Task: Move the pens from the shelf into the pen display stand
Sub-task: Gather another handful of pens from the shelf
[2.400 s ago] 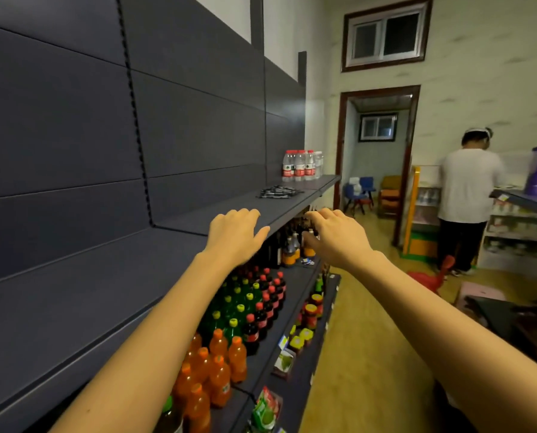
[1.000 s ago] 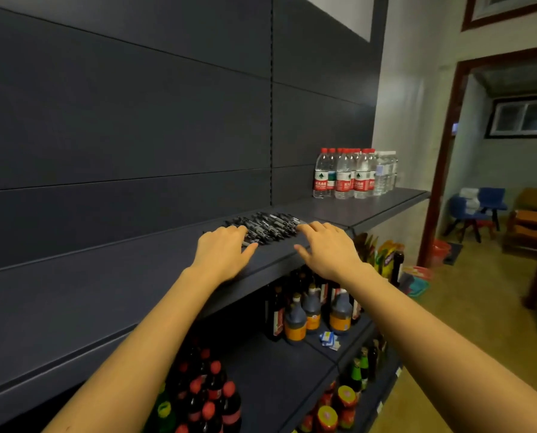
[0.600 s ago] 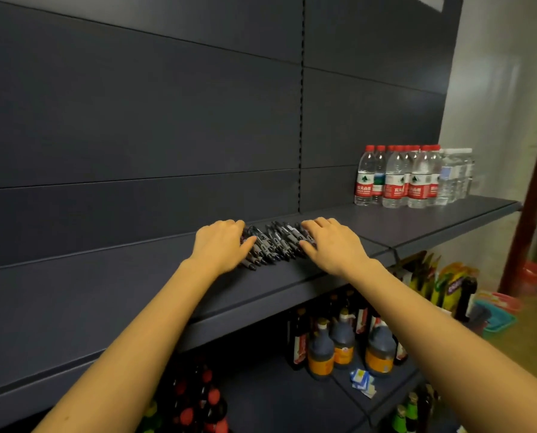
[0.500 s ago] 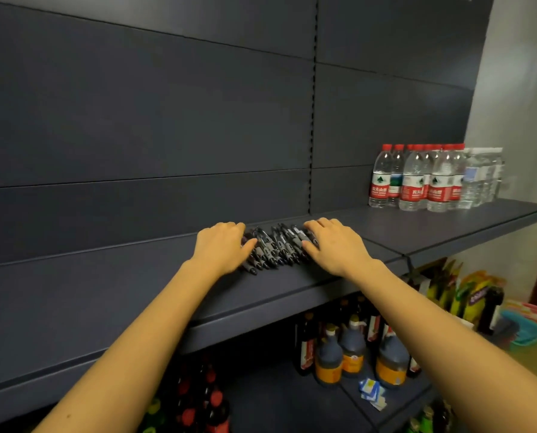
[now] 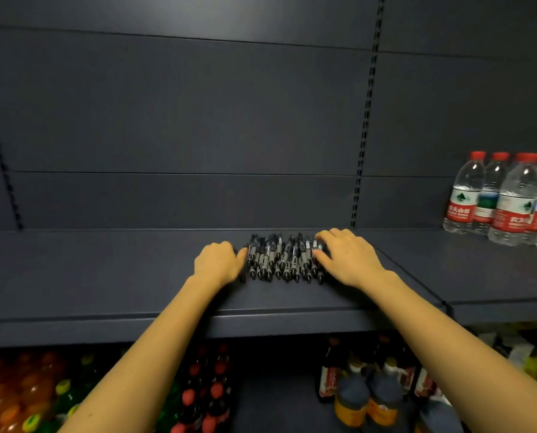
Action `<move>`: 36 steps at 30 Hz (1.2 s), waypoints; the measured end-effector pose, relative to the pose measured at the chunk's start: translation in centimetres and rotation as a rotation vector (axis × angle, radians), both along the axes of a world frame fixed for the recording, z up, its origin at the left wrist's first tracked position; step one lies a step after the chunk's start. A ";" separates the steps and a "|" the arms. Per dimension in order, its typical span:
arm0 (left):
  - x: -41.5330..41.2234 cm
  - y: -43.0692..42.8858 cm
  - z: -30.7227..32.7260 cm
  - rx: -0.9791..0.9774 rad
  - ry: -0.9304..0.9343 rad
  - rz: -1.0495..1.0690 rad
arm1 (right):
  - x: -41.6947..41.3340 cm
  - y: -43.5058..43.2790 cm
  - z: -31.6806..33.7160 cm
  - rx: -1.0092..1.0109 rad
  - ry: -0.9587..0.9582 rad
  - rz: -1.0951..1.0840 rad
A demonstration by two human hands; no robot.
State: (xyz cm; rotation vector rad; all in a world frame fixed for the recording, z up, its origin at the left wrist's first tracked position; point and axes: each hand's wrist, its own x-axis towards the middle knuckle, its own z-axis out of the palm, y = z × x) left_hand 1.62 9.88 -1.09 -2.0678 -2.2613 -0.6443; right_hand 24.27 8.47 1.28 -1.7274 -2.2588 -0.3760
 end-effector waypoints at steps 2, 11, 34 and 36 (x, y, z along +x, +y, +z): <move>0.8 0.3 -0.1 -0.020 -0.124 0.034 | 0.5 0.5 0.1 -0.012 0.009 0.033; 3.7 3.1 1.8 -0.181 -0.348 0.120 | 1.1 3.5 0.5 -0.022 0.029 0.131; 3.7 5.7 2.6 -0.360 -0.476 0.156 | -0.6 7.6 0.9 -0.012 0.039 0.207; 3.7 5.7 2.6 -0.352 -0.477 0.148 | -0.7 7.7 0.9 -0.014 0.034 0.211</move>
